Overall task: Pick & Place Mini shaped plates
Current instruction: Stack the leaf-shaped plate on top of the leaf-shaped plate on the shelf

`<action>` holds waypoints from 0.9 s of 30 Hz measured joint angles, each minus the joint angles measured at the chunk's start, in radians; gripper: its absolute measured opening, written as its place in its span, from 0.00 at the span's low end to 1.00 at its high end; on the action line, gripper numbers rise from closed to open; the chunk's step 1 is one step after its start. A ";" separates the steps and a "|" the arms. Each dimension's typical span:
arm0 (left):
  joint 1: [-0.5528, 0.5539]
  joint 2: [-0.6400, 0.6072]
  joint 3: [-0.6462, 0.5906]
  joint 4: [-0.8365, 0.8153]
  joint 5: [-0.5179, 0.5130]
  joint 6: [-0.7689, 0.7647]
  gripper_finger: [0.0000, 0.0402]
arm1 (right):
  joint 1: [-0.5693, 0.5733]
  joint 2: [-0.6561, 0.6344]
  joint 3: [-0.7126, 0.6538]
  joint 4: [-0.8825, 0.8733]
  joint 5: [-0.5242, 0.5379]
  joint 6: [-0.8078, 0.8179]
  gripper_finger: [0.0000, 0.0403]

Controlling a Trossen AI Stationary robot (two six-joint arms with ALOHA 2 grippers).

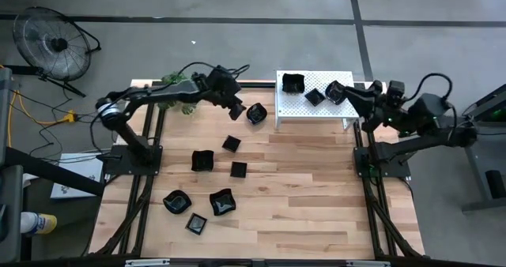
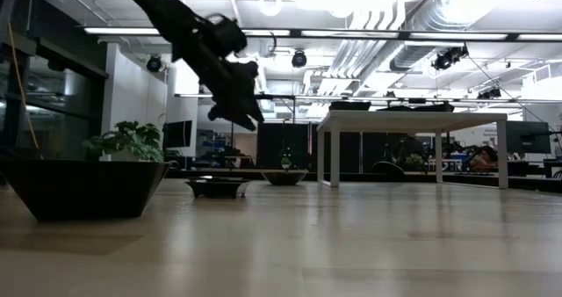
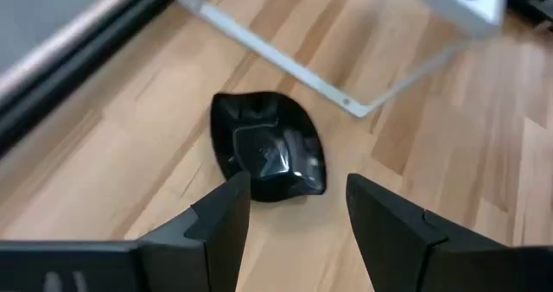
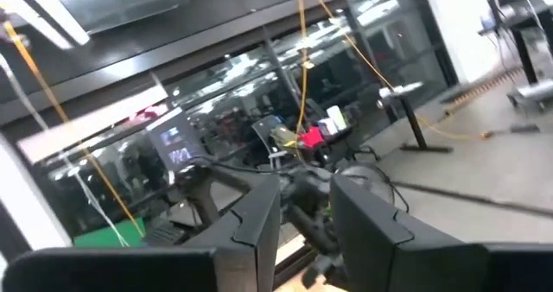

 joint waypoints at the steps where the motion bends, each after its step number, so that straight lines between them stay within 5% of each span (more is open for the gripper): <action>1: 0.013 0.028 0.028 -0.030 0.019 -0.010 0.47 | 0.008 0.000 0.009 -0.002 0.001 -0.017 0.25; 14: 0.083 0.353 0.373 -0.273 0.131 -0.053 0.47 | 0.056 0.000 0.038 -0.157 0.033 -0.042 0.25; 27: 0.079 0.454 0.434 -0.342 0.046 -0.115 0.47 | 0.056 0.000 0.038 -0.196 -0.020 -0.028 0.25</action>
